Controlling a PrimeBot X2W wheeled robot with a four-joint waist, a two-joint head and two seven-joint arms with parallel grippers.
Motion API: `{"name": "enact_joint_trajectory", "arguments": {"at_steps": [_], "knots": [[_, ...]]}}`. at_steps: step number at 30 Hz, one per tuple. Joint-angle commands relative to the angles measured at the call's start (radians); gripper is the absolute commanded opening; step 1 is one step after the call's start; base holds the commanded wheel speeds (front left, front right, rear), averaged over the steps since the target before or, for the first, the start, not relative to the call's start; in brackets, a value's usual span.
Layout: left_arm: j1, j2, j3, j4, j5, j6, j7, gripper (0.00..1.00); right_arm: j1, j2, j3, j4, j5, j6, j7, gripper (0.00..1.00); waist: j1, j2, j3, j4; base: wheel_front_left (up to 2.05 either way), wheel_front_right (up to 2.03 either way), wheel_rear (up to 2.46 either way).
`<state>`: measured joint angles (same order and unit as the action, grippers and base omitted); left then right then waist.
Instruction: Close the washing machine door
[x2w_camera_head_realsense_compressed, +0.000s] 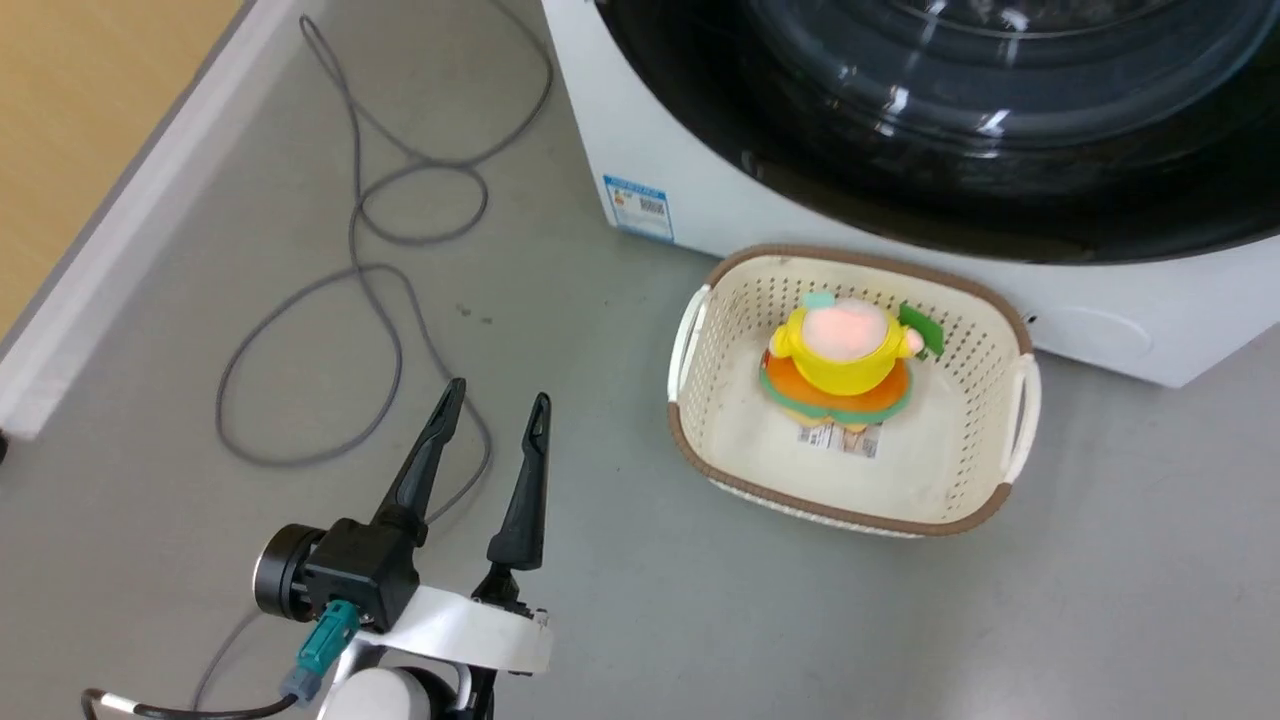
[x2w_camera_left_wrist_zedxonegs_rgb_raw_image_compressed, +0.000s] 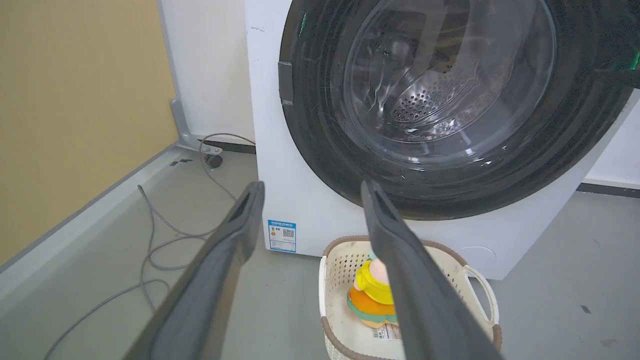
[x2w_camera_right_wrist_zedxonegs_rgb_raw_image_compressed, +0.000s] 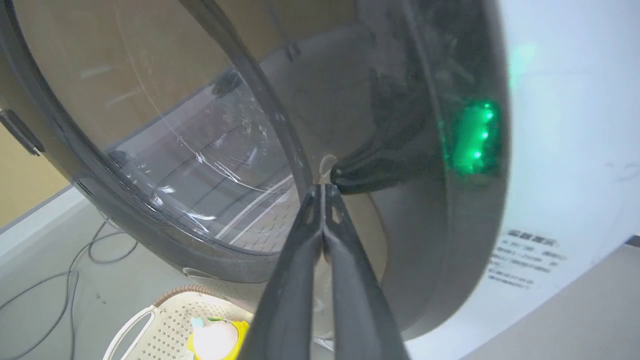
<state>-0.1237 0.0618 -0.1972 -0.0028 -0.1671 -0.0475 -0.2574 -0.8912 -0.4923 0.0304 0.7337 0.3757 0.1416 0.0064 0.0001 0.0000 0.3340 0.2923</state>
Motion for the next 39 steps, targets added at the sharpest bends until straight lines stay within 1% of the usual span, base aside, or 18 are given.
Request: {"name": "enact_joint_trajectory", "arguments": {"at_steps": [1, 4, 8, 14, 17, 19, 23, 27, 30, 33, 35, 36, 37, 38, 39], "knots": [[-0.010, -0.003, 0.006, 0.005, 0.008, -0.005, -0.004, 1.00, -0.010, -0.016, -0.002, 0.003, 0.010, -0.011, -0.021, 0.00, -0.0001, 0.0000, -0.020, -0.009, 0.00, 0.00, 0.00], [-0.001, -0.005, 0.012, 0.014, 0.009, -0.003, -0.004, 1.00, 0.036, -0.007, 0.029, -0.004, 0.037, -0.011, -0.055, 0.00, -0.0001, 0.0000, -0.056, -0.024, 0.00, 0.00, 0.00], [0.017, -0.006, 0.025, 0.029, 0.011, 0.002, -0.004, 1.00, 0.140, 0.007, 0.074, -0.056, 0.085, -0.011, -0.107, 0.00, -0.0001, 0.0000, -0.114, -0.053, 0.00, 0.00, 0.00], [0.053, -0.005, 0.058, 0.057, 0.008, 0.008, -0.004, 1.00, 0.344, 0.030, 0.117, -0.205, 0.125, -0.011, -0.190, 0.00, -0.0001, 0.0000, -0.201, -0.106, 0.00, 0.00, 0.00], [0.070, -0.001, 0.073, 0.066, 0.007, 0.010, -0.004, 1.00, 0.451, 0.056, 0.099, -0.297, 0.110, -0.011, -0.218, 0.00, -0.0001, 0.0000, -0.234, -0.133, 0.00, 0.00, 0.00], [0.081, 0.000, 0.083, 0.070, 0.006, 0.012, -0.004, 1.00, 0.525, 0.088, 0.070, -0.365, 0.087, -0.011, -0.229, 0.00, -0.0001, 0.0000, -0.251, -0.148, 0.00, 0.00, 0.00], [0.100, 0.003, 0.100, 0.079, 0.001, 0.016, -0.004, 1.00, 0.671, 0.173, -0.013, -0.497, 0.016, -0.011, -0.239, 0.00, -0.0001, 0.0000, -0.279, -0.175, 0.00, 0.00, 0.00], [0.119, 0.003, 0.111, 0.084, -0.005, 0.020, -0.004, 1.00, 0.805, 0.283, -0.084, -0.618, -0.059, -0.011, -0.240, 0.00, -0.0001, 0.0000, -0.300, -0.195, 0.00, 0.00, 0.00], [0.134, 0.005, 0.112, 0.091, -0.007, 0.019, -0.004, 1.00, 0.891, 0.360, -0.110, -0.701, -0.119, -0.011, -0.226, 0.00, -0.0001, 0.0000, -0.313, -0.208, 0.00, 0.00, 0.00], [0.148, 0.007, 0.109, 0.099, -0.007, 0.017, -0.004, 1.00, 0.954, 0.402, -0.122, -0.761, -0.162, -0.011, -0.209, 0.00, -0.0001, 0.0000, -0.323, -0.217, 0.00, 0.00, 0.00], [0.155, 0.007, 0.102, 0.105, -0.005, 0.016, -0.004, 1.00, 0.985, 0.418, -0.131, -0.785, -0.180, -0.011, -0.198, 0.00, -0.0001, 0.0000, -0.331, -0.220, 0.00, 0.00, 0.00], [0.159, 0.008, 0.098, 0.106, -0.004, 0.015, -0.004, 1.00, 0.997, 0.423, -0.132, -0.795, -0.190, -0.011, -0.194, 0.40, -0.0001, 0.0000, -0.334, -0.221, 0.00, 0.00, 0.00], [0.163, 0.007, 0.095, 0.106, -0.003, 0.014, -0.004, 1.00, 1.008, 0.427, -0.131, -0.803, -0.198, -0.011, -0.193, 0.97, -0.0001, 0.0000, -0.336, -0.222, 0.00, 0.00, 0.00], [0.166, 0.007, 0.093, 0.106, -0.003, 0.015, -0.004, 1.00, 1.016, 0.431, -0.131, -0.809, -0.203, -0.011, -0.194, 1.00, -0.0001, 0.0000, -0.338, -0.223, 0.00, 0.00, 0.00], [0.171, 0.007, 0.091, 0.105, -0.002, 0.016, -0.004, 1.00, 1.024, 0.434, -0.131, -0.811, -0.204, -0.011, -0.193, 1.00, -0.0001, 0.0000, -0.339, -0.224, 0.00, 0.00, 0.00]]}}
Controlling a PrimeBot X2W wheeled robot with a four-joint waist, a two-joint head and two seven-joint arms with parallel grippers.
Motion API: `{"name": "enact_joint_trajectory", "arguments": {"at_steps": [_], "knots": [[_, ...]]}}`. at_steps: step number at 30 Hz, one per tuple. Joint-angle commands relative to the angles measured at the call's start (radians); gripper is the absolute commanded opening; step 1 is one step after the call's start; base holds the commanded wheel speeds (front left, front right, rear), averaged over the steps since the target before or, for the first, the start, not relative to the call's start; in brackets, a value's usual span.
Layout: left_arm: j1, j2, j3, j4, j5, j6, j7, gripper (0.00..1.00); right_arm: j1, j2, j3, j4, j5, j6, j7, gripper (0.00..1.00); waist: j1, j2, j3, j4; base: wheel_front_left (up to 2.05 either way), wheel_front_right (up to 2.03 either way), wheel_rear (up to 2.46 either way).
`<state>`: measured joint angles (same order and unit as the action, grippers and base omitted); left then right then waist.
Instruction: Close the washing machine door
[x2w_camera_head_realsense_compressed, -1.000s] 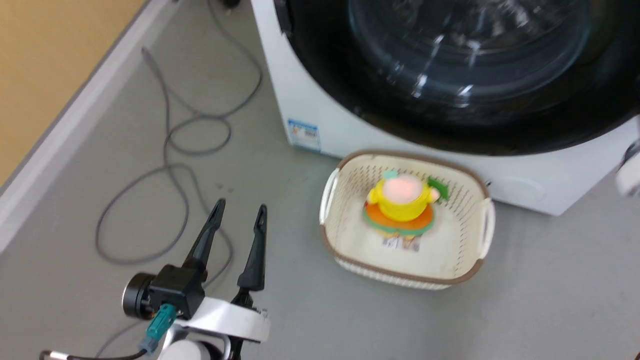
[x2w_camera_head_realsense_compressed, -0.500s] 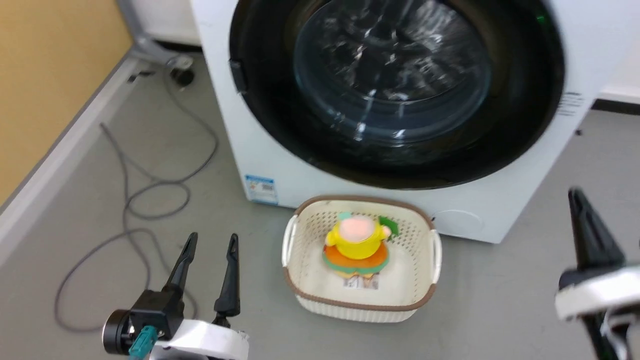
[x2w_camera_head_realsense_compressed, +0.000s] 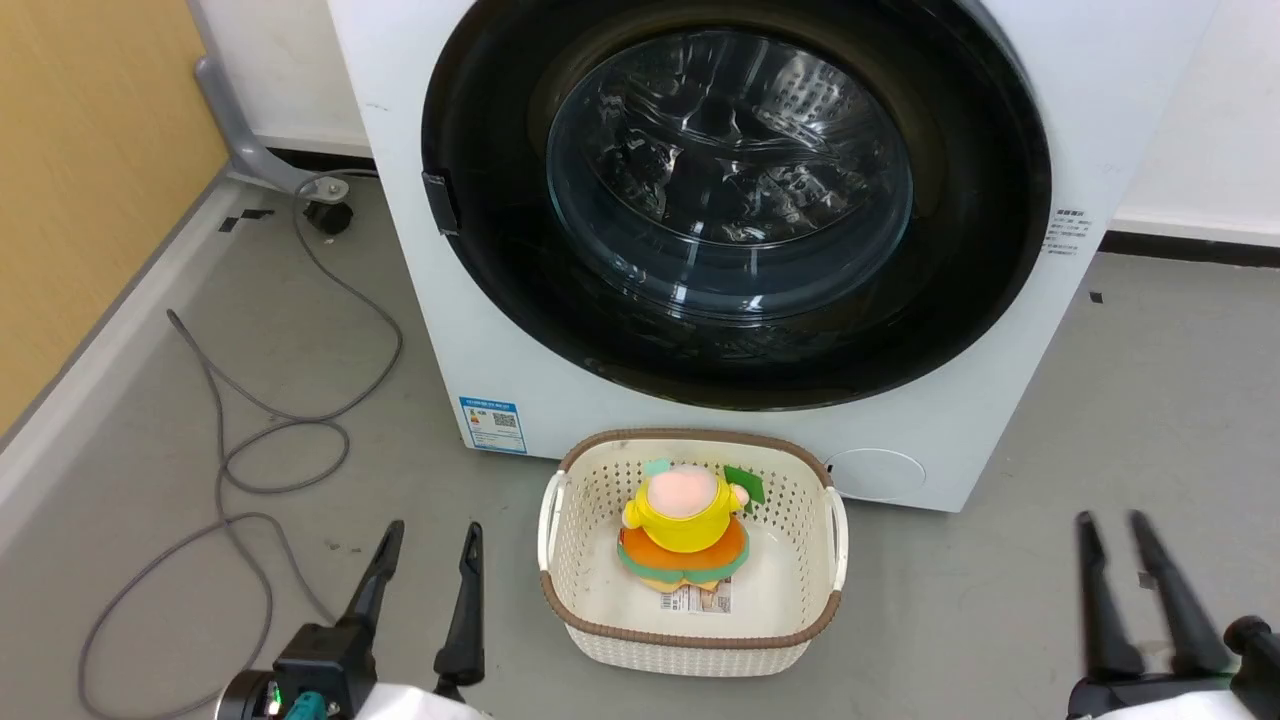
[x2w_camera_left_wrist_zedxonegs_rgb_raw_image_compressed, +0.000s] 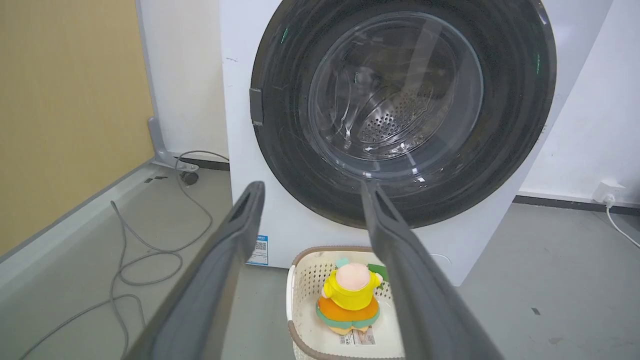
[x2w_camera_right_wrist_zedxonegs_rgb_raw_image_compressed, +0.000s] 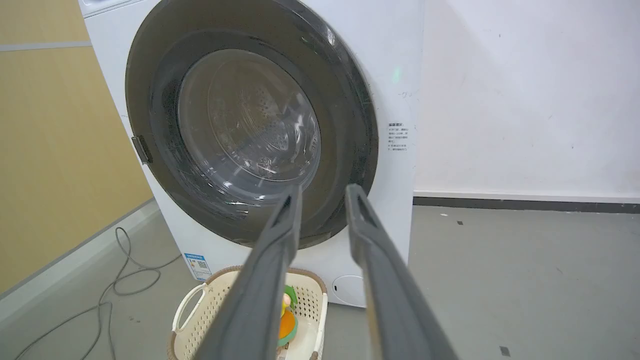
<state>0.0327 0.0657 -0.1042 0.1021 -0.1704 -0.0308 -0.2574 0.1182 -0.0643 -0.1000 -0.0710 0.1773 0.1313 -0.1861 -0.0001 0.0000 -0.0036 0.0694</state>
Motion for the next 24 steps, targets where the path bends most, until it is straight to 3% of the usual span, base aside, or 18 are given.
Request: {"name": "enact_joint_trajectory", "arguments": {"at_steps": [1, 24], "knots": [[0.018, 0.003, -0.004, 0.001, 0.002, 0.000, -0.004, 1.00, 0.021, 0.008, -0.001, -0.008, -0.007, -0.001, -0.001, 1.00, 0.0001, 0.0000, -0.003, -0.001, 0.00, 0.00, 0.00], [0.017, 0.010, -0.026, 0.000, 0.021, 0.022, -0.004, 1.00, 0.034, 0.014, 0.014, 0.054, -0.001, -0.001, -0.021, 1.00, 0.0001, 0.0000, -0.005, 0.008, 0.00, 0.00, 0.00]]}}
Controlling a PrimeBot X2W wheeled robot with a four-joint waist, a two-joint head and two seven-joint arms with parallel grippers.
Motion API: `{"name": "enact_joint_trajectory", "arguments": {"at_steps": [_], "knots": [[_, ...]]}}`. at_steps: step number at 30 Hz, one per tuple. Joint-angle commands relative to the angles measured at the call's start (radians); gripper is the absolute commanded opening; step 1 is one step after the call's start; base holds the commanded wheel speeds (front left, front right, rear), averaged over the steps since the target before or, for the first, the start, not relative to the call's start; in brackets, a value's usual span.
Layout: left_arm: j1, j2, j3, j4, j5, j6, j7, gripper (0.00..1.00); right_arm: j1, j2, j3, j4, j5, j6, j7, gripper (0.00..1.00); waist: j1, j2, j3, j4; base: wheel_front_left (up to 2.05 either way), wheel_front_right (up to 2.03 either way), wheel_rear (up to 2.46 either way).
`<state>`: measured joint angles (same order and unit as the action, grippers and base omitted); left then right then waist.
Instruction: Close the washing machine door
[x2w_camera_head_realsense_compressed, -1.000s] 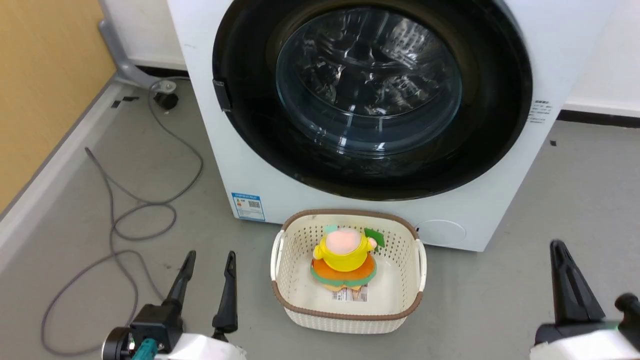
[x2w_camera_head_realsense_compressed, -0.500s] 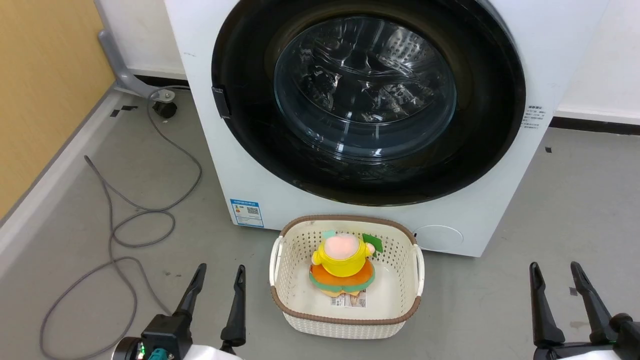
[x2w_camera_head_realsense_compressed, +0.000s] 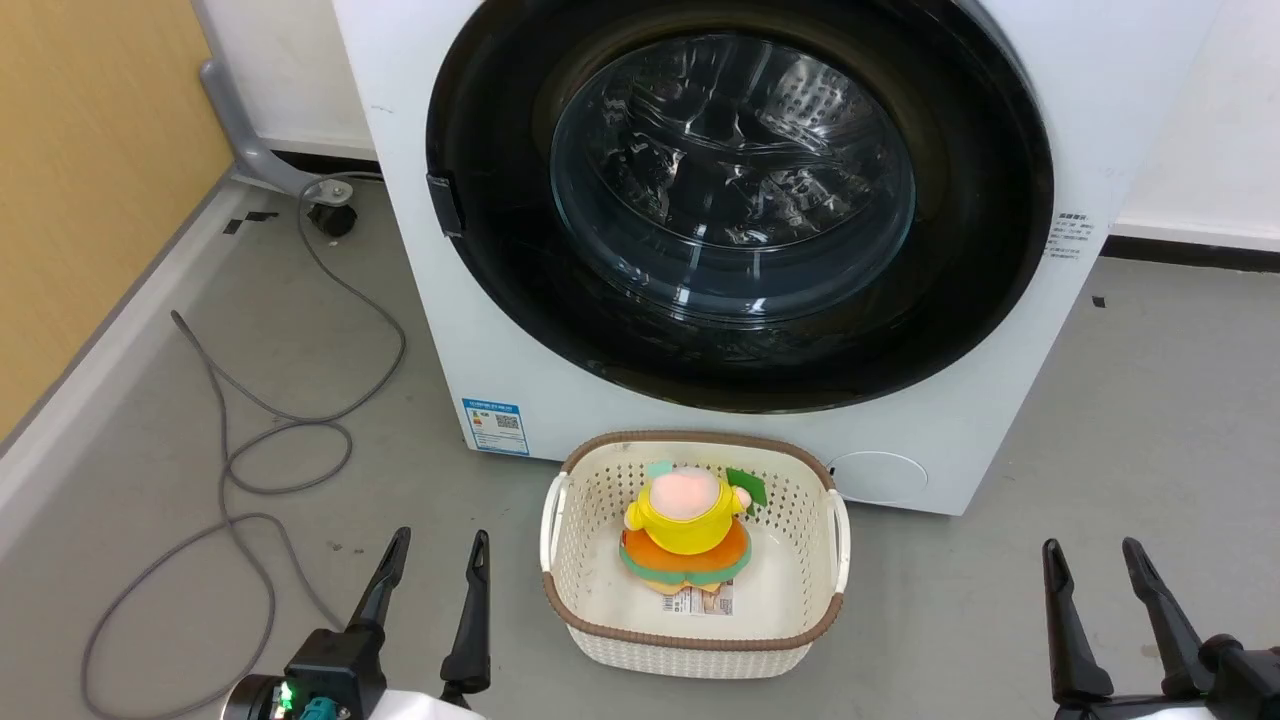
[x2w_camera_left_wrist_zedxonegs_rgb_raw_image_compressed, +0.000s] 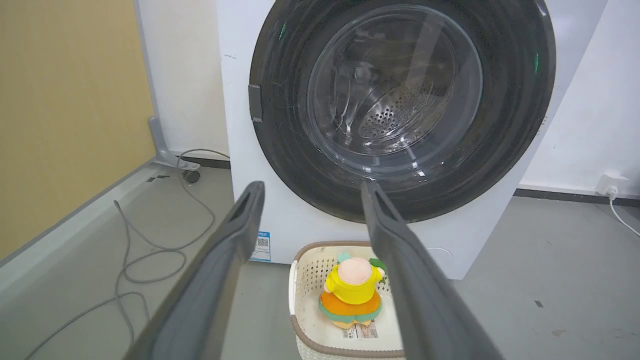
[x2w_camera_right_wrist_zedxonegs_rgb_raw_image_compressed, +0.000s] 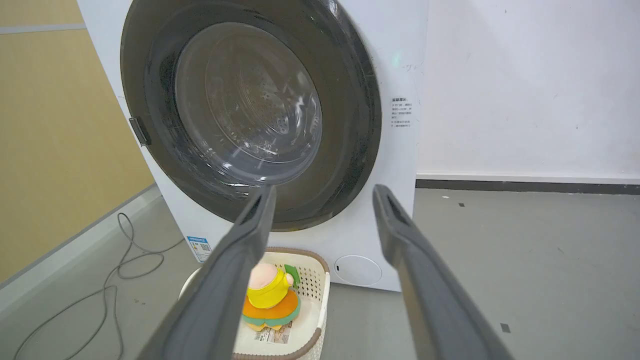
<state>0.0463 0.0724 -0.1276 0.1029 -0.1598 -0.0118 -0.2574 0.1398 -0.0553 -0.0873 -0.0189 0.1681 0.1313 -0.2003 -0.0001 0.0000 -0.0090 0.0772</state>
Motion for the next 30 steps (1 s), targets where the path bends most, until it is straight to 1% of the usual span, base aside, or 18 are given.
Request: {"name": "enact_joint_trajectory", "arguments": {"at_steps": [1, 4, 5, 30], "knots": [[0.003, 0.004, -0.002, -0.001, 0.010, 0.004, -0.004, 1.00, 0.011, 0.005, 0.002, 0.003, 0.008, -0.001, -0.007, 1.00, 0.0001, 0.0000, 0.001, 0.000, 0.00, 0.00, 0.00], [0.002, 0.005, -0.004, -0.008, 0.010, 0.003, -0.004, 1.00, 0.008, 0.005, 0.002, 0.008, 0.008, -0.001, -0.007, 1.00, 0.0001, 0.0000, 0.001, 0.000, 0.00, 0.00, 0.00], [0.000, 0.002, -0.003, -0.006, 0.000, 0.000, 0.000, 0.00, 0.000, 0.000, 0.001, 0.007, 0.000, 0.000, -0.001, 0.00, 0.0001, 0.0000, 0.001, 0.001, 0.00, 0.00, 0.00], [-0.008, -0.002, 0.019, -0.021, 0.026, 0.002, 0.045, 0.00, -0.024, 0.001, 0.015, 0.009, -0.030, 0.000, 0.035, 0.00, 0.0001, 0.0000, 0.003, -0.013, 0.00, 0.00, 0.00]]}}
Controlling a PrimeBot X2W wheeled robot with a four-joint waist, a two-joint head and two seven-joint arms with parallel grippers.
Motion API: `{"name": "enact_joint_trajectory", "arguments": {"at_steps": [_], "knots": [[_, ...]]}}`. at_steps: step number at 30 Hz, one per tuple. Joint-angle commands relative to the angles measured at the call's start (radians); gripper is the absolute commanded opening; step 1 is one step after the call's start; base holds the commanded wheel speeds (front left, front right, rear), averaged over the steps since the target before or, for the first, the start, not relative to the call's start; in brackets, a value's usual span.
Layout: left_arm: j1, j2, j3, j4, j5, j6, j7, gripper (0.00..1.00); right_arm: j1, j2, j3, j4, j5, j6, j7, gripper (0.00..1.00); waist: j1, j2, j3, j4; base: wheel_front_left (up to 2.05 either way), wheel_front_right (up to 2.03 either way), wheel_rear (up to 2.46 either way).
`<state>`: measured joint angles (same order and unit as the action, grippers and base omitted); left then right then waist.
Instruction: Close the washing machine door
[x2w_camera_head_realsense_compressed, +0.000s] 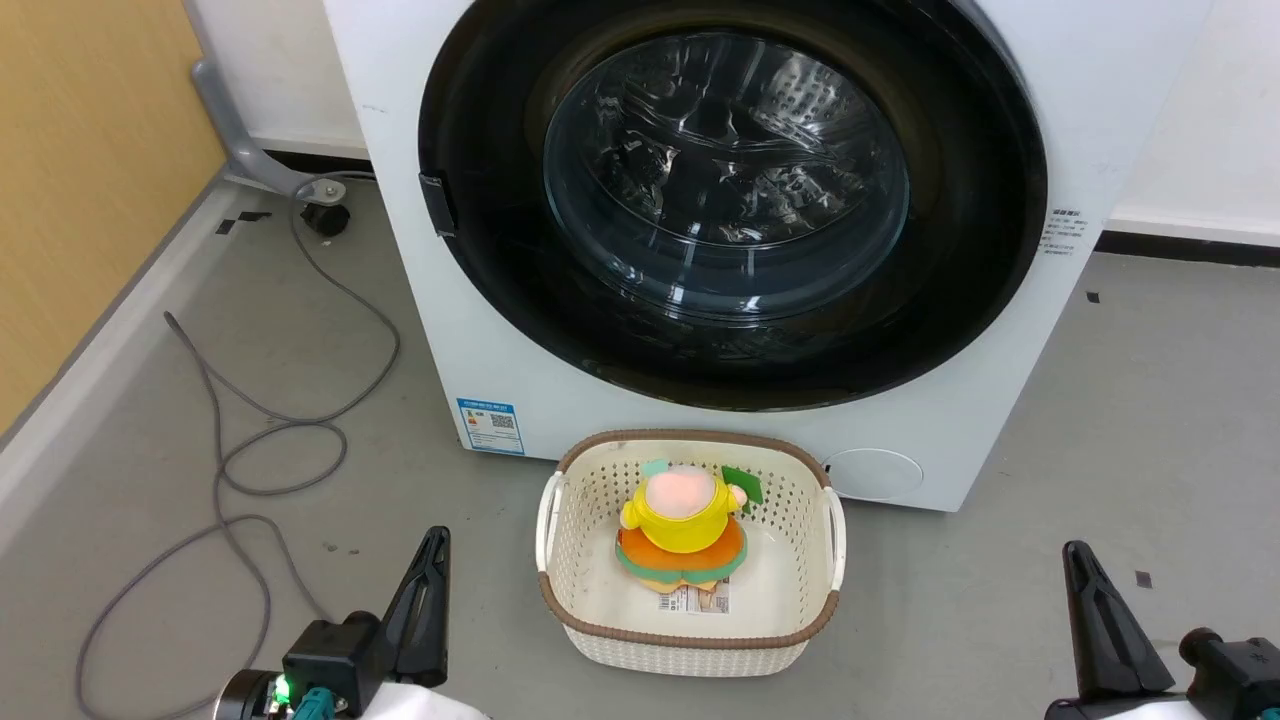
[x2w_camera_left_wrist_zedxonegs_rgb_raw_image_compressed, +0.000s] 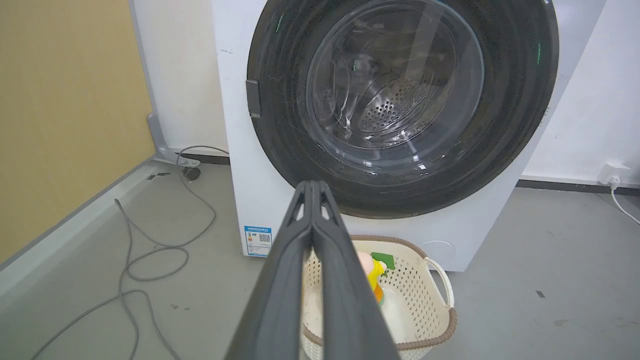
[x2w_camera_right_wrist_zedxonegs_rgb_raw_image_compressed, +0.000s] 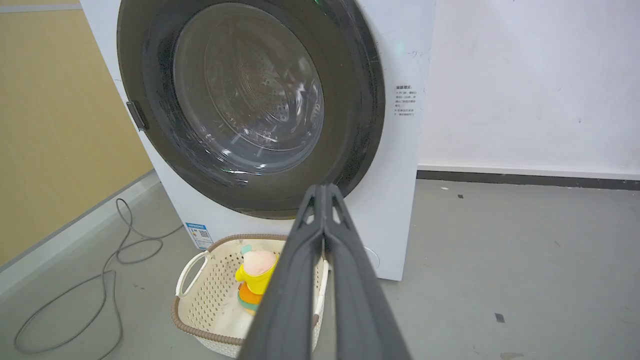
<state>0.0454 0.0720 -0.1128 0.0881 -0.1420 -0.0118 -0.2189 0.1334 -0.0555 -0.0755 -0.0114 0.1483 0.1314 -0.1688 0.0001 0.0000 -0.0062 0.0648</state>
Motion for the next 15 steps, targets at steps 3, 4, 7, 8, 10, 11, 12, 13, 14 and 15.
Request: {"name": "enact_joint_trajectory", "arguments": {"at_steps": [3, 4, 7, 8, 10, 11, 12, 13, 14, 15], "knots": [[-0.008, -0.002, 0.007, -0.009, 0.012, 0.002, 0.012, 0.00, -0.021, 0.001, 0.005, 0.002, -0.014, 0.000, 0.009, 0.00, -0.0001, 0.0000, 0.000, -0.002, 0.00, 0.00, 0.00], [-0.009, -0.003, 0.008, -0.009, 0.014, 0.002, 0.014, 0.00, -0.022, 0.001, 0.005, 0.002, -0.015, 0.000, 0.010, 0.00, -0.0001, 0.0000, 0.000, -0.003, 0.00, 0.00, 0.00], [-0.010, -0.003, 0.012, -0.012, 0.018, 0.002, 0.020, 0.00, -0.026, 0.001, 0.008, 0.002, -0.019, 0.000, 0.015, 0.00, -0.0001, 0.0000, 0.000, -0.005, 0.00, 0.00, 0.00], [-0.010, -0.003, 0.013, -0.013, 0.019, 0.003, 0.022, 0.00, -0.027, 0.001, 0.008, 0.002, -0.020, 0.000, 0.017, 0.00, -0.0001, 0.0000, 0.001, -0.005, 0.00, 0.00, 0.00], [-0.011, -0.004, 0.015, -0.014, 0.021, 0.003, 0.027, 0.00, -0.029, 0.001, 0.010, 0.003, -0.023, 0.000, 0.020, 0.00, -0.0001, 0.0000, 0.001, -0.006, 0.00, 0.00, 0.00], [-0.011, -0.004, 0.016, -0.015, 0.023, 0.003, 0.029, 0.00, -0.030, 0.001, 0.010, 0.003, -0.024, 0.000, 0.021, 0.00, -0.0001, 0.0000, 0.001, -0.007, 0.00, 0.00, 0.00], [-0.012, -0.004, 0.017, -0.016, 0.024, 0.003, 0.031, 0.00, -0.031, 0.002, 0.011, 0.003, -0.026, 0.000, 0.023, 0.00, -0.0001, 0.0000, 0.001, -0.008, 0.00, 0.00, 0.00], [-0.012, -0.004, 0.018, -0.016, 0.025, 0.003, 0.033, 0.00, -0.032, 0.002, 0.012, 0.003, -0.027, 0.000, 0.025, 0.00, -0.0001, 0.0000, 0.001, -0.008, 0.00, 0.00, 0.00], [-0.012, -0.004, 0.019, -0.017, 0.027, 0.003, 0.035, 0.00, -0.033, 0.002, 0.012, 0.003, -0.028, 0.000, 0.026, 0.00, -0.0001, 0.0000, 0.001, -0.009, 0.00, 0.00, 0.00], [-0.013, -0.005, 0.020, -0.018, 0.028, 0.003, 0.037, 0.00, -0.035, 0.002, 0.013, 0.003, -0.030, 0.000, 0.028, 0.00, -0.0001, 0.0000, 0.001, -0.010, 0.00, 0.00, 0.00]]}}
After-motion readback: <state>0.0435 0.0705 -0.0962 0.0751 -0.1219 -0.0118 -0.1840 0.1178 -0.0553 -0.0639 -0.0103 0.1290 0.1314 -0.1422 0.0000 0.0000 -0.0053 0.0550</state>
